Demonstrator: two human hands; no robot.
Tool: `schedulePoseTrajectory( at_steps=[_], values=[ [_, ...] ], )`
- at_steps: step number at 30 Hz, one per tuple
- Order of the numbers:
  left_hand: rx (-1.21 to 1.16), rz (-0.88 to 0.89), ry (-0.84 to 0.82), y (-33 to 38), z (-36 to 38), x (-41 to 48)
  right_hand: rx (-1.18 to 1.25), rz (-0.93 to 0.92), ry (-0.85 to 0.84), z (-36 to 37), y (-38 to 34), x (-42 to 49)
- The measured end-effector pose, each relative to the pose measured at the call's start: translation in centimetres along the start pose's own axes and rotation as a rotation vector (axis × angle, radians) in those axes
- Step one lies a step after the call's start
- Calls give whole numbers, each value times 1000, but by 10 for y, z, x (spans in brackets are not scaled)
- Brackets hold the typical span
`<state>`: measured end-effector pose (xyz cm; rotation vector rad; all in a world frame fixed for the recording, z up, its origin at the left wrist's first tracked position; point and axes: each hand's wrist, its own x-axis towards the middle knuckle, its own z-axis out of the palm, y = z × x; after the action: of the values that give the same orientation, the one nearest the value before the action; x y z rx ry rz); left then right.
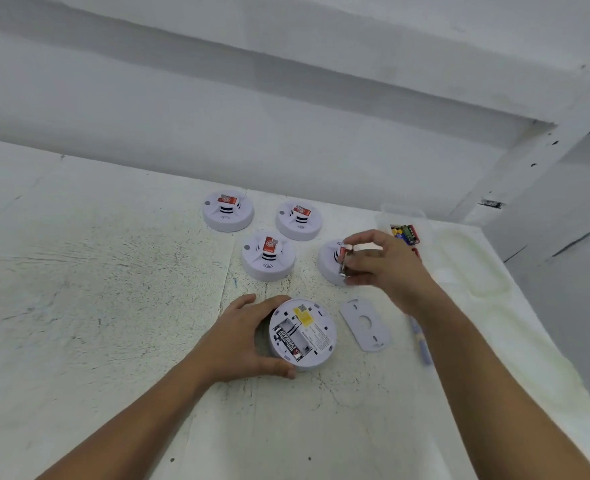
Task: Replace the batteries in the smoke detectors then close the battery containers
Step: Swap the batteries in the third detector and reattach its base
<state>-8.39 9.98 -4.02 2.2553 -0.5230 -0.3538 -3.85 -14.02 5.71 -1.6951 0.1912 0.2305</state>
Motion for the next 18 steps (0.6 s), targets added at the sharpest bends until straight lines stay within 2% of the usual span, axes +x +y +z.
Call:
schedulePoseTrajectory(
  at_steps=[3, 7, 18],
  values=[
    [-12, 32, 6, 2, 0, -1, -308, -31, -96, 31, 14, -21],
    [-21, 104, 25, 2, 1, 0, -595, -109, -123, 55, 28, -39],
    [-4, 154, 64, -8, 8, 3, -800, -295, -135, 65, 48, -53]
  ],
)
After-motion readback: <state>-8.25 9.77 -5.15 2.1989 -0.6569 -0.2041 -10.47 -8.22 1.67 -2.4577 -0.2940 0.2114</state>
